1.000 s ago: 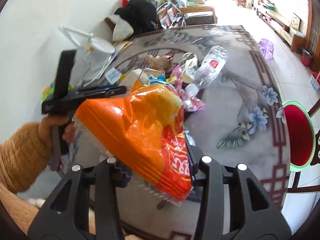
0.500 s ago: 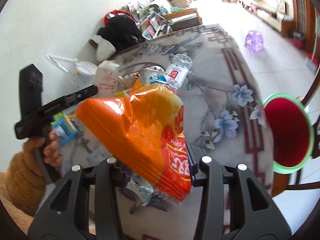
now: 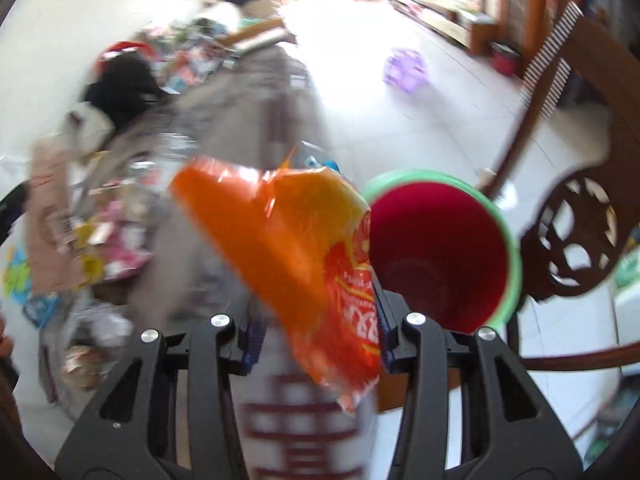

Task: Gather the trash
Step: 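Carry the bag and box to the red bin and open both tools over it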

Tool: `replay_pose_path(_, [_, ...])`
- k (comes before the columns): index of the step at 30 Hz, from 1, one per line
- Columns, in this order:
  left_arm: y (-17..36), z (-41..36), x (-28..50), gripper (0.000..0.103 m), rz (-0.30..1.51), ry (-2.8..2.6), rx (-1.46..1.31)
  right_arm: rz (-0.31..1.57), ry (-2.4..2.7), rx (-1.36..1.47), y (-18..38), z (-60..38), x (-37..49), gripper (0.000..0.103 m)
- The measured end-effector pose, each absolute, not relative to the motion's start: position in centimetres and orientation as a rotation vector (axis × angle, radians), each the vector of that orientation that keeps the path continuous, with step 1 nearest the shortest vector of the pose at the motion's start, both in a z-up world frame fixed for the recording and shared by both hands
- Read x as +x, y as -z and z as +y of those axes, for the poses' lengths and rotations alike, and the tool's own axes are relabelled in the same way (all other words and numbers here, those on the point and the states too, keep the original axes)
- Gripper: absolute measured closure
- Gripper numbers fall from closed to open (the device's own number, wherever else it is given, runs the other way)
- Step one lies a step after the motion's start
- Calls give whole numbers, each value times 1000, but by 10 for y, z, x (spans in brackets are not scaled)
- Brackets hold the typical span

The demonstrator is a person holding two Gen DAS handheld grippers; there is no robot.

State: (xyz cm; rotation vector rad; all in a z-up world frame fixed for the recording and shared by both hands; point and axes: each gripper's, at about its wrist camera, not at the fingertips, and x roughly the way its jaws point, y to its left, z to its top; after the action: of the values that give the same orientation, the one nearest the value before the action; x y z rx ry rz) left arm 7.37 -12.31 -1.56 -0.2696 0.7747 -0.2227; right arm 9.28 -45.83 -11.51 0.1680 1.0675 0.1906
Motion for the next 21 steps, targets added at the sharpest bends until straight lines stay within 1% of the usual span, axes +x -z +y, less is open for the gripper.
replay_pose_path(1, [18,-132,76,77,781,237,-270,1080,-168,171,121,-469,97,60])
replay_pose_path(4, [24,-166,84,77,801,300,-258,1088,-140,174,129,-482,103,55])
replay_pose_path(5, [26,-175,86,77,807,317,-252,1080,-125,169,131,-485,105,47])
replay_pose_path(6, [28,-184,88,77,814,338,-247,1068,-105,160,132,-488,108,36])
replay_pose_path(8, [32,-206,95,77,827,388,-240,1049,-58,147,130,-493,113,28])
replay_pose_path(10, [36,-228,101,77,838,440,-227,1038,-37,162,126,-500,111,26])
replay_pose_path(12, [42,-248,105,77,848,493,-214,1031,-20,178,123,-512,104,22])
replay_pose_path(21, [77,-345,136,77,903,666,-110,999,118,239,112,-558,55,20])
